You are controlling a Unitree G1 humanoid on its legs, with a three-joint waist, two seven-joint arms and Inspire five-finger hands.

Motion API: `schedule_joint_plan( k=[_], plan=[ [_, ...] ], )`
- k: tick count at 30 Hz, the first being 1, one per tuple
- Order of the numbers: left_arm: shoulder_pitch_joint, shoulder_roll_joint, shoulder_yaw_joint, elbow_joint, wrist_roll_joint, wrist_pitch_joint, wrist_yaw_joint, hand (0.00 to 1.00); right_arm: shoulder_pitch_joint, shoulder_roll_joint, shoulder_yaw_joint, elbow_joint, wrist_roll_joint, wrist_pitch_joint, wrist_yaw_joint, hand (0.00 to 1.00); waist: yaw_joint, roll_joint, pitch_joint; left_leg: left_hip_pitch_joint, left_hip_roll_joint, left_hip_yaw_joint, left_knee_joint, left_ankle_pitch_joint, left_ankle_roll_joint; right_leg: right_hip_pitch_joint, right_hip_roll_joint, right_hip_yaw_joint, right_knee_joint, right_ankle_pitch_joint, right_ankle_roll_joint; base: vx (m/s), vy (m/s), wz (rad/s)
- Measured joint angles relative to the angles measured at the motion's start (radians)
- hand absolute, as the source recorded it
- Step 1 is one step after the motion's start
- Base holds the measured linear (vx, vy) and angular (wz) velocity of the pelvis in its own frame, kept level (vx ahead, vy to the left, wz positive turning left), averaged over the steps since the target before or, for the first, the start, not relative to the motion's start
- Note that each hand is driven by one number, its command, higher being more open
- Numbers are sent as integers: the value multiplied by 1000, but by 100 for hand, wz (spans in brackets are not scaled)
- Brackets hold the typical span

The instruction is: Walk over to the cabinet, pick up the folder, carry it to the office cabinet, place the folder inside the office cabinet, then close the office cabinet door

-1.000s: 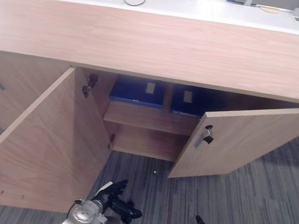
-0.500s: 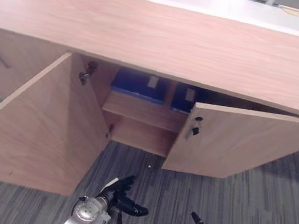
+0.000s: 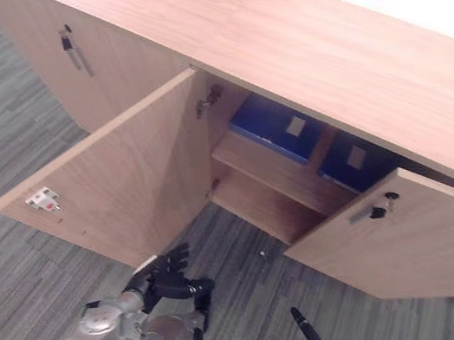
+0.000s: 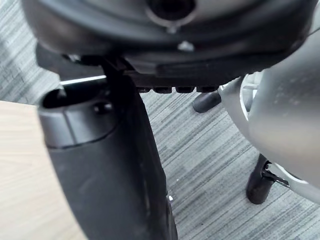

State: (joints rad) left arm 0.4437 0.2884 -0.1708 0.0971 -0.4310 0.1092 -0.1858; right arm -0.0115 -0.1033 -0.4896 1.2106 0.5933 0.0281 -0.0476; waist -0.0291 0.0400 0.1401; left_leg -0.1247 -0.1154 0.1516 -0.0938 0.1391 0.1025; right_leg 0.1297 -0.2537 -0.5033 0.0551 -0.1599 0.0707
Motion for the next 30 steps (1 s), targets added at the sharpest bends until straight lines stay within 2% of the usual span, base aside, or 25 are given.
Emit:
schedule_joint_plan(
  k=[1,3,4,5,8,10,11,12,13,14,15,16,17,19,20,23,28,30],
  plan=[
    [30,56,5,-57,-56,0,1,100,-3,-6,-3,1,-2,6,0,100,1,5,1,4,-8,-2,0,-3,3,10,-4,-1,-9,0,0,144,49,13],
    [100,217,41,-177,-172,7,0,100,-5,-10,-20,6,-33,10,2,100,-1,10,-4,16,-21,-3,0,-10,4,24,-13,10,-11,13,-13,112,17,6],
    [145,306,113,-248,-222,11,-1,100,-5,-10,-34,13,-37,13,7,100,2,12,-9,20,-19,0,0,-15,-2,25,-11,16,-7,37,-10,81,-5,-4],
    [168,348,160,-277,-238,16,-5,100,-4,-11,-43,14,-37,15,11,100,3,15,-10,24,-16,-2,0,-16,-4,27,-8,16,-6,50,-7,88,-21,-5],
    [273,549,415,-395,-284,49,-39,100,1,-11,-52,20,-37,31,24,100,14,11,-23,29,-1,-6,0,-28,-7,27,8,13,-3,73,-12,56,-52,-4],
    [236,613,516,-382,-276,49,-70,100,11,-2,-52,19,-37,32,30,100,30,8,-28,27,2,-11,0,-30,-10,25,12,12,-4,74,-10,13,-65,-2],
    [109,597,471,-297,-277,15,-106,100,45,3,-54,0,-37,31,32,100,55,10,-45,27,7,-16,0,-32,-13,30,15,14,-4,75,-8,10,-69,-2],
    [33,544,421,-230,-264,-10,-126,100,64,5,-60,-7,-36,30,36,100,63,9,-53,32,8,-16,0,-32,-14,32,15,16,-4,75,-8,17,-70,-6],
    [-84,352,349,-111,-188,-53,-118,100,83,4,-65,-22,-36,29,40,100,70,27,-68,60,12,-13,0,-32,-17,52,17,24,-2,75,-8,3,-59,-11],
    [-130,95,356,-15,-88,-74,-27,100,95,1,-34,-28,-35,29,38,100,65,17,-94,62,17,-10,0,-25,-20,53,20,32,-2,74,-7,-13,-78,-13],
    [-128,-23,375,0,-54,-60,40,100,95,0,-8,-29,-35,29,40,100,56,21,-112,55,21,-9,0,-23,-25,45,24,37,-2,73,-8,-28,-78,-11],
    [-120,-158,363,14,-37,-42,137,100,87,11,41,-36,-34,24,43,100,43,0,-107,50,34,-10,0,-23,-37,41,37,38,-5,70,-10,-90,-138,-5],
    [-93,-214,304,11,-44,-24,197,100,79,21,70,-31,-34,24,40,100,38,-17,-107,32,50,-12,0,-11,-46,23,49,37,-6,67,-14,-77,-107,-2],
    [-54,-232,198,11,-79,-15,231,100,73,31,84,-28,-30,24,39,100,39,-36,-95,22,61,-13,0,1,-56,14,59,35,-8,47,-22,-115,-119,0],
    [-42,-235,145,12,-85,-13,240,100,76,40,99,-28,-29,19,34,100,46,-47,-84,22,57,-13,0,11,-58,19,58,31,-9,10,9,-142,-137,3],
    [-45,-243,141,12,-84,-14,241,100,78,31,112,-29,-29,9,33,100,42,-28,-76,28,72,-23,0,25,-68,29,68,17,-6,4,18,-129,-62,11],
    [-45,-242,177,32,-71,-31,235,100,97,29,119,-37,-30,-1,32,100,45,-21,-78,26,75,-45,0,34,-78,40,80,-10,-6,-7,36,-36,-33,14],
    [-46,-242,170,89,-69,-42,218,100,110,29,119,-36,-31,-3,28,100,50,-24,-78,23,68,-70,0,35,-78,51,73,-41,-2,-7,49,38,-29,33]
  ],
)
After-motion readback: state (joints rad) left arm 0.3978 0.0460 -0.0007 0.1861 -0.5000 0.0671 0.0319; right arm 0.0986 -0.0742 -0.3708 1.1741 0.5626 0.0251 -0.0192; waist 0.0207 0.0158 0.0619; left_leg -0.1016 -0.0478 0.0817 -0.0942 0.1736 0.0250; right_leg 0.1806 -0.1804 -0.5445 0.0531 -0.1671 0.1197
